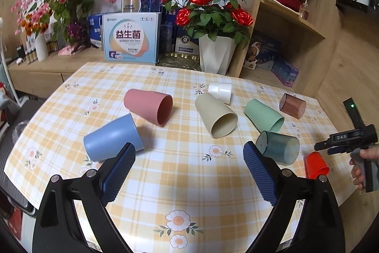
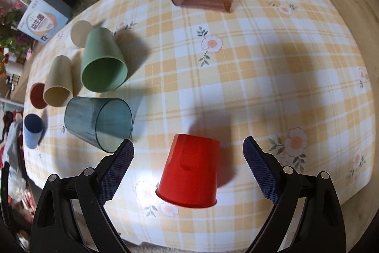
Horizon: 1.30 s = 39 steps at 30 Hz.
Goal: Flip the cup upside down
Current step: 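Lift the red cup with the right tool and rotate it rim-down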
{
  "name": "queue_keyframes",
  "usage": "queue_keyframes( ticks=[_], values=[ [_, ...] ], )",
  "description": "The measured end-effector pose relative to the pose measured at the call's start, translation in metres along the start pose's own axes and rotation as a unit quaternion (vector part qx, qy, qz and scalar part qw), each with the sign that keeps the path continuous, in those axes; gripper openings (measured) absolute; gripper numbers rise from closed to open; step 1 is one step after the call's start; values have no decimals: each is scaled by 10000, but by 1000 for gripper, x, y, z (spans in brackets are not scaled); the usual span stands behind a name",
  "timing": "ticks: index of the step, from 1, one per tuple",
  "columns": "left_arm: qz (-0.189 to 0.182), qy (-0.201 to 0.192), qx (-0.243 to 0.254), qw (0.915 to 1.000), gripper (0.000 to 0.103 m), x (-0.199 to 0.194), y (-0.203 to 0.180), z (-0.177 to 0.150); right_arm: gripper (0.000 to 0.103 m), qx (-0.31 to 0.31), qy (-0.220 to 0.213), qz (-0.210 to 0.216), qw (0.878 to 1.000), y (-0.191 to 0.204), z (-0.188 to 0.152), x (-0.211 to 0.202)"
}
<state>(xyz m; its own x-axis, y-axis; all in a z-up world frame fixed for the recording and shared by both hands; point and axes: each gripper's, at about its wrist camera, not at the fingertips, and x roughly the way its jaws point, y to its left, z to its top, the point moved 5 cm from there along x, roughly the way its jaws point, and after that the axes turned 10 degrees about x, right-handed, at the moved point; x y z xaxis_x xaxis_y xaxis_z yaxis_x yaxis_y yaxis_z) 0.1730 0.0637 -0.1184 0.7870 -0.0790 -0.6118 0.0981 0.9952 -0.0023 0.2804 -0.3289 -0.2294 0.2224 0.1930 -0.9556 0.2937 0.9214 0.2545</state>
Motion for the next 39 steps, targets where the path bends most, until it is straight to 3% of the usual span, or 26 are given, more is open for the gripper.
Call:
queue_keyframes(
  ticks=[3, 6, 9, 21, 39],
  values=[
    [-144, 63, -41, 9999, 90, 2, -4, -3, 90, 21, 137, -69, 9999, 1, 0, 9],
    [-221, 76, -25, 9997, 90, 2, -10, -4, 63, 22, 237, -166, 9996, 2, 0, 17],
    [-254, 95, 1, 9996, 90, 2, -14, -5, 63, 65, 294, -302, 9991, 0, -1, 25],
    [-346, 205, 47, 9992, 90, 4, -25, -10, 52, 321, 387, -22, 9987, -10, -6, 37],
    [-416, 324, -71, 9986, 90, 7, -31, -16, 52, -529, -860, -45, 9949, -11, -47, -6]
  ],
)
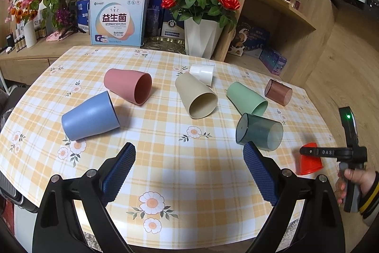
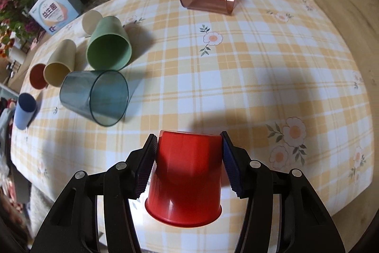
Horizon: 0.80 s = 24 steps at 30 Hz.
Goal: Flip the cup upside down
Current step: 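Lift the red cup with the right tool and rotate it rim-down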
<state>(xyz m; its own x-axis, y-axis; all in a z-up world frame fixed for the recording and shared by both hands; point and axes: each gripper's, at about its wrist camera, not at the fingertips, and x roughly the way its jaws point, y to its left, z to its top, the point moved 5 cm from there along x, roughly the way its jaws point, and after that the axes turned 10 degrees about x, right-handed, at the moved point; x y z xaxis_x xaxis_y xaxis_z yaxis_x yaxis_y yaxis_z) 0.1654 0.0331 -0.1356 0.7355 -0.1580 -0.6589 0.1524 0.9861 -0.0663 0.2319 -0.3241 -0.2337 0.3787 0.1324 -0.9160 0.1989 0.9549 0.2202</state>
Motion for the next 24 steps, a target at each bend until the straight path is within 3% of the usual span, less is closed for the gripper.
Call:
queue_keyframes(
  ticks=[12, 24],
  values=[
    [2, 56, -54, 10000, 90, 1, -6, -3, 52, -198, -1057, 69, 9942, -5, -10, -27],
    [55, 71, -116, 9999, 90, 0, -2, -2, 52, -562, -1596, -515, 9842, 13, 31, 2]
  ],
)
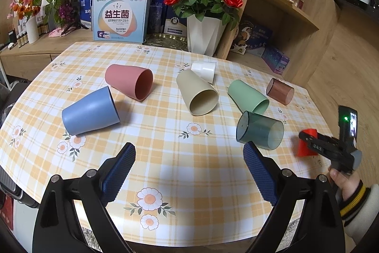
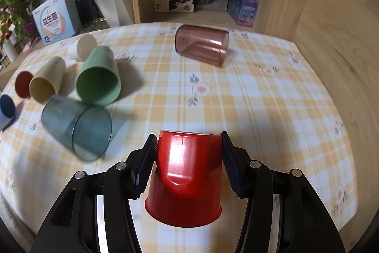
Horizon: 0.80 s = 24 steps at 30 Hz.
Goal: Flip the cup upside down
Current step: 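Lift the red cup with the right tool and rotate it rim-down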
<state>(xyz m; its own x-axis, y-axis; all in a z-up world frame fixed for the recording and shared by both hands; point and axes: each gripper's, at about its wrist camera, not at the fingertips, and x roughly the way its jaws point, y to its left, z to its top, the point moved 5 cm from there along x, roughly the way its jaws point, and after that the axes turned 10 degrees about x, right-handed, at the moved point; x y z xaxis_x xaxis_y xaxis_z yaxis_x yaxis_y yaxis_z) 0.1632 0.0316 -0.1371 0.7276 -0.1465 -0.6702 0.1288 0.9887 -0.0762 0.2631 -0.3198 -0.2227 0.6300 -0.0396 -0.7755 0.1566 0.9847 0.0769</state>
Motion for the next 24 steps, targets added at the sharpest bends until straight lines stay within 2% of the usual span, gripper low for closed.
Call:
queue_keyframes(
  ticks=[4, 9, 15, 19, 22, 24],
  values=[
    [37, -18, -24, 10000, 90, -1, 3, 1, 52, -84, -161, -39, 9998, 5, 8, 4],
    [34, 35, -149, 9999, 90, 2, 9, 0, 52, -73, -185, 53, 9998, 2, -1, -1],
    [-33, 115, -103, 9999, 90, 5, 4, -3, 52, 174, 36, 132, 9998, -10, -15, 2],
    [-21, 90, -92, 9999, 90, 3, 4, -2, 53, 758, 661, 533, 9935, -17, -16, 11],
    [-38, 83, -125, 9999, 90, 3, 4, -2, 54, 1189, 1326, 744, 9812, -21, -17, 22],
    [-69, 89, -130, 9999, 90, 3, 3, -3, 54, 1498, 1821, 806, 9685, -25, -17, 30]
  ],
)
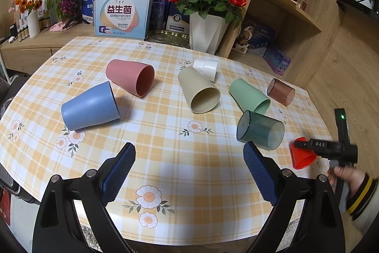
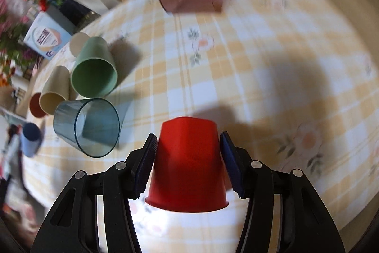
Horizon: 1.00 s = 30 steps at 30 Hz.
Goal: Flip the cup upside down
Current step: 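Lift the red cup with the right tool and rotate it rim-down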
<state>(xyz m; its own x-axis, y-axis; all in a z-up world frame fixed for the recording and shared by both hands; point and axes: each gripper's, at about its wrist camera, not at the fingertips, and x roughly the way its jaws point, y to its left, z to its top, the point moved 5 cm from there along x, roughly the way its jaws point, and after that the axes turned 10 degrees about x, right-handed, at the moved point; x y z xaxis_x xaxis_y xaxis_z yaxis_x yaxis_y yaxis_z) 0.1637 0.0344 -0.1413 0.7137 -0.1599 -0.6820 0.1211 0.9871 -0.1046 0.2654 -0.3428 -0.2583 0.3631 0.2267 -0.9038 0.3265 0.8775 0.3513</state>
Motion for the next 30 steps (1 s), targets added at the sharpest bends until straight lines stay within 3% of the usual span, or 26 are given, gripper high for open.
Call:
queue_keyframes(
  ticks=[8, 13, 18, 22, 26, 30],
  values=[
    [-54, 36, -30, 10000, 90, 0, 0, -1, 54, -9, 1024, -430, 9938, 7, 22, 22],
    [-71, 60, -73, 9999, 90, 2, 3, -2, 54, -3, 1210, -556, 9911, 12, 34, 29],
    [-77, 105, -165, 9998, 90, 4, 8, -3, 50, -477, 1300, -481, 9892, 25, 28, 25],
    [-102, 141, -240, 9996, 90, 6, 11, -4, 50, -830, 891, -421, 9917, 29, 25, 6],
    [-102, 140, -269, 9995, 90, 7, 10, -4, 50, -1543, 31, -664, 9858, 34, 10, -18],
    [-105, 150, -224, 9996, 90, 7, 8, -5, 50, -1742, -678, -693, 9799, 29, -4, -32]
  ],
)
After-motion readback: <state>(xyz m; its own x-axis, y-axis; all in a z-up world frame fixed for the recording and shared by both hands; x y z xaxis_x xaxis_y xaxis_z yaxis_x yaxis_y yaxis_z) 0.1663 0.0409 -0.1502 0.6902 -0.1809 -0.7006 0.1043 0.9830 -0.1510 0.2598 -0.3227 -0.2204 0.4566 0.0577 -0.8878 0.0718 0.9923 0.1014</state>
